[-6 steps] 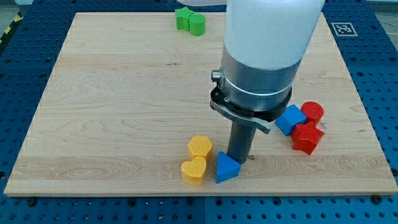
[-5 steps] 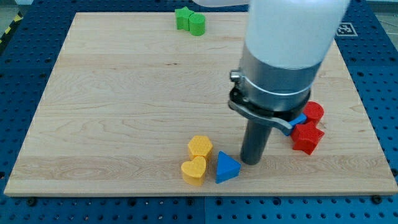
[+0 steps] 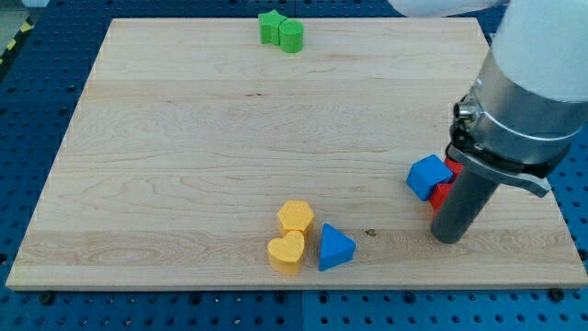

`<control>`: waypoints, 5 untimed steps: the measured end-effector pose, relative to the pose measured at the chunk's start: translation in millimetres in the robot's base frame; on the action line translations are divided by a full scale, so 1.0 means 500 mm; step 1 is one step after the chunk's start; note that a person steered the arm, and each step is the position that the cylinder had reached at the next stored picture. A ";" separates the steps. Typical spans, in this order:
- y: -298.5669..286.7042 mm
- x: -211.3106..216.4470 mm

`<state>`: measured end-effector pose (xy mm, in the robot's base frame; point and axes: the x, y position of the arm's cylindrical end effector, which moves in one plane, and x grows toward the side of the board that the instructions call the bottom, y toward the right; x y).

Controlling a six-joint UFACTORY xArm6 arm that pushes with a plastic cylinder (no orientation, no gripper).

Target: Push the red star to the right of the blue cube

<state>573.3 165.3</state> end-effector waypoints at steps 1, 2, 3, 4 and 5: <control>0.052 0.000; 0.062 0.000; 0.049 -0.005; 0.043 -0.043; 0.043 -0.076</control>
<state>535.3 187.0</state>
